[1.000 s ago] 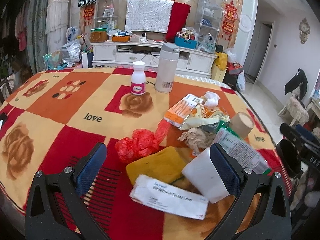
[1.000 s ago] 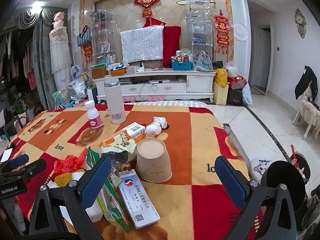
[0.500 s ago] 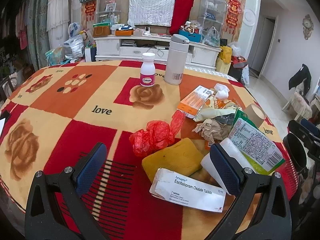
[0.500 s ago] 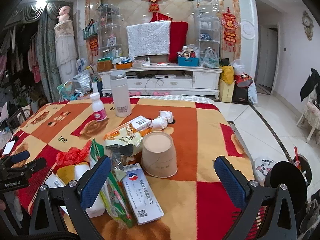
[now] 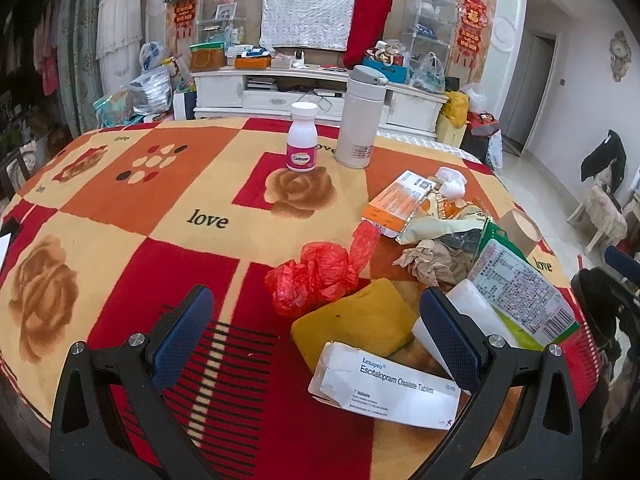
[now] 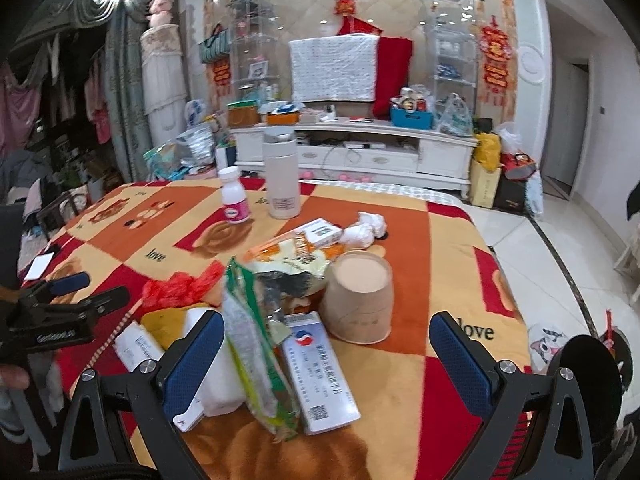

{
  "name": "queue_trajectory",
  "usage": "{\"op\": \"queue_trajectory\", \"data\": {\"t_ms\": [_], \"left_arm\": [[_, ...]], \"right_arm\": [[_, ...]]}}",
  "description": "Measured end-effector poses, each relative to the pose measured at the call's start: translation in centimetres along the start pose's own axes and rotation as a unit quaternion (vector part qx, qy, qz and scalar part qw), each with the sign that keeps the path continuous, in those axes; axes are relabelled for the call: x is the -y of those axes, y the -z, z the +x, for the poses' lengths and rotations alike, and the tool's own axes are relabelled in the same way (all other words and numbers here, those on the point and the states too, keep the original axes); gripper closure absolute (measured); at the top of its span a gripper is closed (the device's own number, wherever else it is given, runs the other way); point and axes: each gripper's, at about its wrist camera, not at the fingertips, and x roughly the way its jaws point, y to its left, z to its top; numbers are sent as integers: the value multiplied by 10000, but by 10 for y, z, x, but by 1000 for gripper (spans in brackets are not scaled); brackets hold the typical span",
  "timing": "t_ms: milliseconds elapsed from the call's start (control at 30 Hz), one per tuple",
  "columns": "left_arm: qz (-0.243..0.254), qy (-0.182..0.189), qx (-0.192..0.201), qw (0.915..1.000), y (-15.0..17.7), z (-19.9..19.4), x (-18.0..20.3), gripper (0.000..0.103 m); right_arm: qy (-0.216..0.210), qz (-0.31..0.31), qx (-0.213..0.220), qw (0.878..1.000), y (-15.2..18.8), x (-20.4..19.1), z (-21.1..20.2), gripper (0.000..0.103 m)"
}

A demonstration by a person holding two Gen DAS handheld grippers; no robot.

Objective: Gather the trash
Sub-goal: 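Approach the red plastic bag and white foam block with both tools, then grasp the red plastic bag with left tool while right grasps white foam block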

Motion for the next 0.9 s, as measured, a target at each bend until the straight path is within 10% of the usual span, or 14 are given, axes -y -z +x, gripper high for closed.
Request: {"op": "queue_trajectory", "data": {"t_ms": [900], "left_arm": [[-225, 89, -615, 9978, -10, 42, -45, 1]], "right_arm": [[-1405, -672, -683, 9854, 11, -74, 25, 34]]}}
